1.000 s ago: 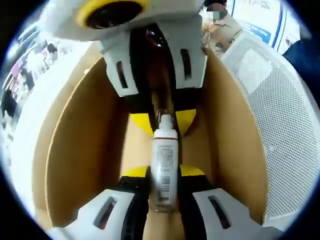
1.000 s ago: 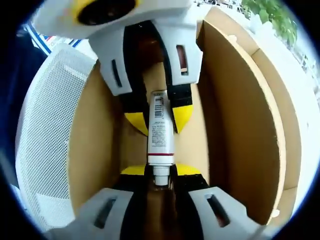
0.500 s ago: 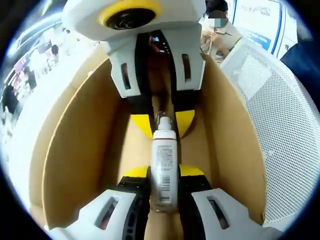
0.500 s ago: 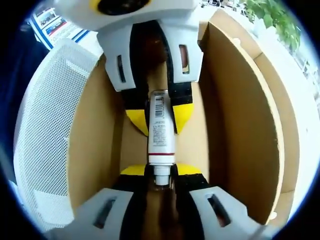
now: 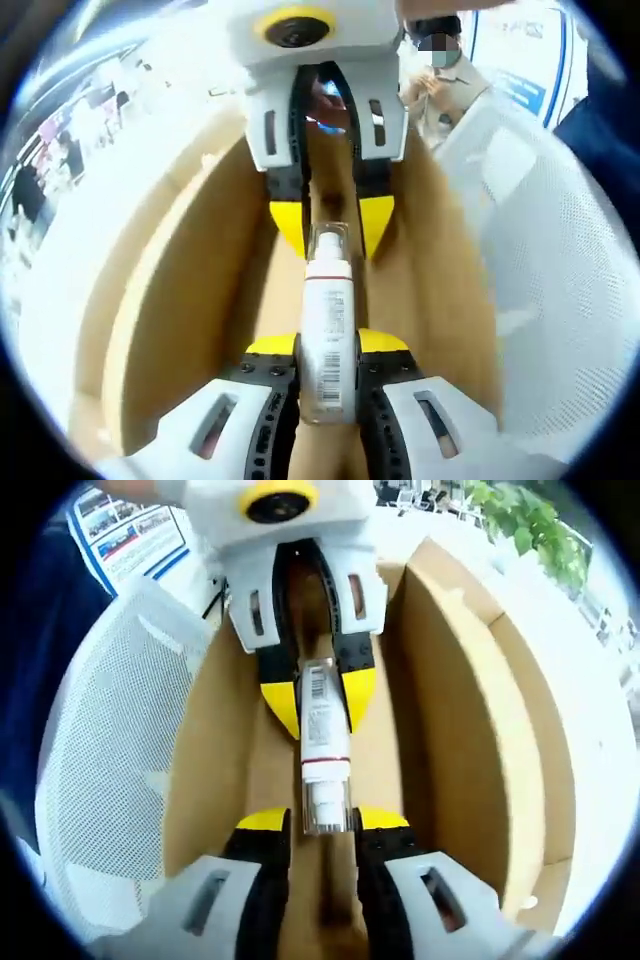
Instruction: Operate the shoe box by opening the lid, removing the specified soft item, and placing it in the target area until the item is outside and the box remains undamaged.
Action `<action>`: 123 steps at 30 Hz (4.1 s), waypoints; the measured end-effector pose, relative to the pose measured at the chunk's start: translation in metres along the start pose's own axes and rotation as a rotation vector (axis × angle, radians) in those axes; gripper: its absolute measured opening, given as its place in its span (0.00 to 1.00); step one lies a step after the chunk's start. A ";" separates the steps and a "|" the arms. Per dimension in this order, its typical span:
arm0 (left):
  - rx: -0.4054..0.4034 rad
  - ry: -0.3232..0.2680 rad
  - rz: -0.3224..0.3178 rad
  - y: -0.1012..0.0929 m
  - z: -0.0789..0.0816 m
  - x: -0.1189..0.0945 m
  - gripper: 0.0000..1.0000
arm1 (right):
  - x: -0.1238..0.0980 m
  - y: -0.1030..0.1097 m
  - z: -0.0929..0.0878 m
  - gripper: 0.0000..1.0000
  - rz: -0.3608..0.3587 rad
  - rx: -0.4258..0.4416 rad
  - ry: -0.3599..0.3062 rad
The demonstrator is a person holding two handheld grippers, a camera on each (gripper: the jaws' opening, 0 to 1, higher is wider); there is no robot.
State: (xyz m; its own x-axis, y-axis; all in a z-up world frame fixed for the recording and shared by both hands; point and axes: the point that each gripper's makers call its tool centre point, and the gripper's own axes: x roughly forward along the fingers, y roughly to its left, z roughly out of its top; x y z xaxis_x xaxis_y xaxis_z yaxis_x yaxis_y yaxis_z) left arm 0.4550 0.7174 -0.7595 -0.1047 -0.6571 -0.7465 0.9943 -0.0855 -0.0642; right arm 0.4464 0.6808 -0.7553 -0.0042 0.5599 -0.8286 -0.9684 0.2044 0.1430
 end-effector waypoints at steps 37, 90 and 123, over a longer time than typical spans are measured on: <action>-0.179 -0.451 -0.137 -0.020 0.090 -0.072 0.17 | -0.077 0.025 0.091 0.23 0.105 0.169 -0.450; -0.340 -0.419 -0.012 -0.026 0.071 -0.085 0.25 | -0.098 0.024 0.052 0.19 0.048 0.243 -0.274; -0.347 -0.467 0.220 -0.068 0.059 -0.099 0.33 | -0.179 0.024 0.006 0.19 -0.072 0.133 0.099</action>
State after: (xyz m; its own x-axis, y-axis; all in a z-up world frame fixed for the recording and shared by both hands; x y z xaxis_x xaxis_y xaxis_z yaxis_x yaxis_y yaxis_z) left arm 0.3967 0.7444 -0.6421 0.1829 -0.8966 -0.4033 0.9345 0.2860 -0.2119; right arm 0.4257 0.5904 -0.6003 0.0333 0.4595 -0.8875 -0.9255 0.3495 0.1462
